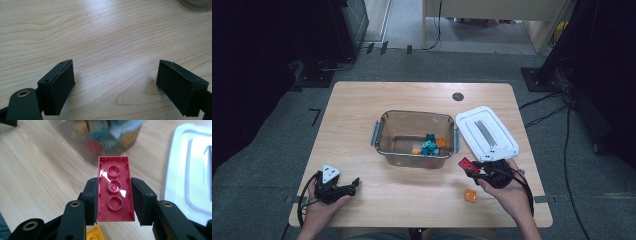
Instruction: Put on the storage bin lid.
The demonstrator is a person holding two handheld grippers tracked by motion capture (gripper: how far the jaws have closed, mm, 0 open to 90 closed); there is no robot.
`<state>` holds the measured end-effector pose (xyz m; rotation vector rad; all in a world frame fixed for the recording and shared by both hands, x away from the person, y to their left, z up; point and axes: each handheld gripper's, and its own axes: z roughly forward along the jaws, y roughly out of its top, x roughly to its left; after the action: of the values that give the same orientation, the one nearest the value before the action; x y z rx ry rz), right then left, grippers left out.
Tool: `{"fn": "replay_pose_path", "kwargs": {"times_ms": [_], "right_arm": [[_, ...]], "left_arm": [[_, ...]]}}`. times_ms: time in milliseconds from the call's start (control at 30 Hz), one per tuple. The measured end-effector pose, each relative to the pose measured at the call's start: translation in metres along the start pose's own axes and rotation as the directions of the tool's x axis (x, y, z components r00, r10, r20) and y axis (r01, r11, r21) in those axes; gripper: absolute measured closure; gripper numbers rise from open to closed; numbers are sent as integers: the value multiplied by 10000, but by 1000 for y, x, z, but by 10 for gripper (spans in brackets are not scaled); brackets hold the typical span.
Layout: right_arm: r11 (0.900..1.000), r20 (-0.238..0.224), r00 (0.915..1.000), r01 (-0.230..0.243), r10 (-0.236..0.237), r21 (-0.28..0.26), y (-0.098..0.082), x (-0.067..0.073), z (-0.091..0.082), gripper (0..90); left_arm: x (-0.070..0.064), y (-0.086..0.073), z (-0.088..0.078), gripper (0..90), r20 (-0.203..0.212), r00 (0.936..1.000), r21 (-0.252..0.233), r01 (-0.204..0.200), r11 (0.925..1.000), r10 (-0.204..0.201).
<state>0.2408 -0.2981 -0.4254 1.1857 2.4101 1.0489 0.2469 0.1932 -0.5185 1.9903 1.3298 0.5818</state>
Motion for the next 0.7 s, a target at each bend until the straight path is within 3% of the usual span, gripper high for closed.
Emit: {"fn": "replay_pose_path", "kwargs": {"times_ms": [433,700], "right_arm": [[9983,-53,9985,537,-538,-225,42,0,-24,603],[9948,-233,9951,957,-965,-357,72,9,-18,603]], "left_arm": [[0,0,0,146,3,10000,-15,28,10000,-28],[0,0,0,147,-1,10000,-12,12,10000,-12]]}}
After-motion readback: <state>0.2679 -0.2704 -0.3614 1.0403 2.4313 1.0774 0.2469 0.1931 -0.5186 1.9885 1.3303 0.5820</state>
